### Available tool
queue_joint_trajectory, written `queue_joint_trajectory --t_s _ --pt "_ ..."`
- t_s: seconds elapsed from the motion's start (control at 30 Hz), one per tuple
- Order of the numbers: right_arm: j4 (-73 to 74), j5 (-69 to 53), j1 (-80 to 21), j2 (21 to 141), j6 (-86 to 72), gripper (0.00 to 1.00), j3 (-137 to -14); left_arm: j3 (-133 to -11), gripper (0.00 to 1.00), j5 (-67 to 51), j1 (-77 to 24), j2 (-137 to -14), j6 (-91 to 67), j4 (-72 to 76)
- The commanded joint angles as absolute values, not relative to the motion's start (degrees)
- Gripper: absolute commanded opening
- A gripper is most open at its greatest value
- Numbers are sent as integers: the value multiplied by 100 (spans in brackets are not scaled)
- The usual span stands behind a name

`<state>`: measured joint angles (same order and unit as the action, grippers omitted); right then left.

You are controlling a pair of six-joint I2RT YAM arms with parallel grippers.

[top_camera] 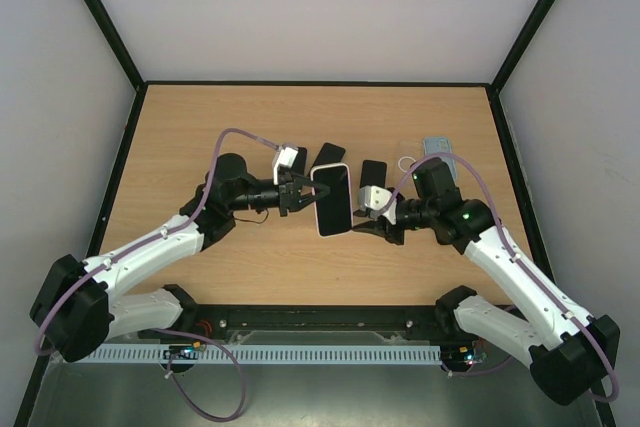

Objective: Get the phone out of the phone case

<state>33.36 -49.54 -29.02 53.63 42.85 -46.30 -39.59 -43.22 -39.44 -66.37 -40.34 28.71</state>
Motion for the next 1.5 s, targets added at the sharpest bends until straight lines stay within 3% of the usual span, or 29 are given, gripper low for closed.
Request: queue_joint_trajectory --t_s 0.0,0.23,0.47,0.77,1.27,1.47 --pt "2326 -4039 -2874 5494 4674 26 -4535 -4352 2 -5736 -4466 -6299 -4825 3848" --pt "2214 -3937 -2870 5446 5083 28 -4482 -4375 2 -5655 -4531 -6394 -4834 3860" --pt "1677 -3019 -2874 5357 5267 28 -4108 -4448 2 -5715 -4550 -6700 -4939 4125" --pt "1855 -3106 -2874 5238 5259 32 -3973 -4527 3 -5620 -4562 -6820 -5085 4398" --pt "3754 -4398 -2865 5090 3684 45 -4836 -4662 3 -5036 -4089 -5785 -3231 1779" --pt "4900 -5294 -2865 5068 4028 49 -4944 -4594 3 -4953 -3991 -5517 -3009 1735"
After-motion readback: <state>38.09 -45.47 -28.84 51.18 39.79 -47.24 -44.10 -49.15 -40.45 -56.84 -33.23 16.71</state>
